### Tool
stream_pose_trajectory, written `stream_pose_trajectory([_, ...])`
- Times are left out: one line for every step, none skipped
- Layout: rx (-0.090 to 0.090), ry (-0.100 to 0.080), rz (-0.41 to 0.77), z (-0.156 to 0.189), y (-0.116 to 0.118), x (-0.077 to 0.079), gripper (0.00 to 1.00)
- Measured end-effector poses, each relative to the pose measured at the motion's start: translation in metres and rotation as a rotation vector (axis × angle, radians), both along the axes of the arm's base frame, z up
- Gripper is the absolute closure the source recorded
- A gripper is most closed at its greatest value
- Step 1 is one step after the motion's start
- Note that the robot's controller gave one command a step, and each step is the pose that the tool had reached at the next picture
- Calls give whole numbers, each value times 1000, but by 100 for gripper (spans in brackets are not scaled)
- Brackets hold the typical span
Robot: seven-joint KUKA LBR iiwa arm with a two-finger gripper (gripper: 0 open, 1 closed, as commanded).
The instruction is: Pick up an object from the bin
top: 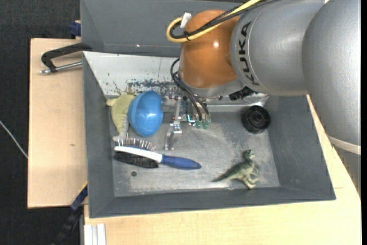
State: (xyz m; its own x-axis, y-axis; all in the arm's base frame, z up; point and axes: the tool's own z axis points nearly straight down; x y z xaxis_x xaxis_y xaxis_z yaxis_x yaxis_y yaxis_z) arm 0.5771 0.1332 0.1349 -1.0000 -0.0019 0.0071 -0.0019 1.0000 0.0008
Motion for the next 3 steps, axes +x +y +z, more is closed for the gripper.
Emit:
stream_pose_trajectory([2, -12, 89, -65, 36, -81, 0])
stream_pose_trajectory([3, -16, 85, -62, 34, -78, 100])
stream_pose_trajectory([3, -19, 146, 92, 32, -77, 100])
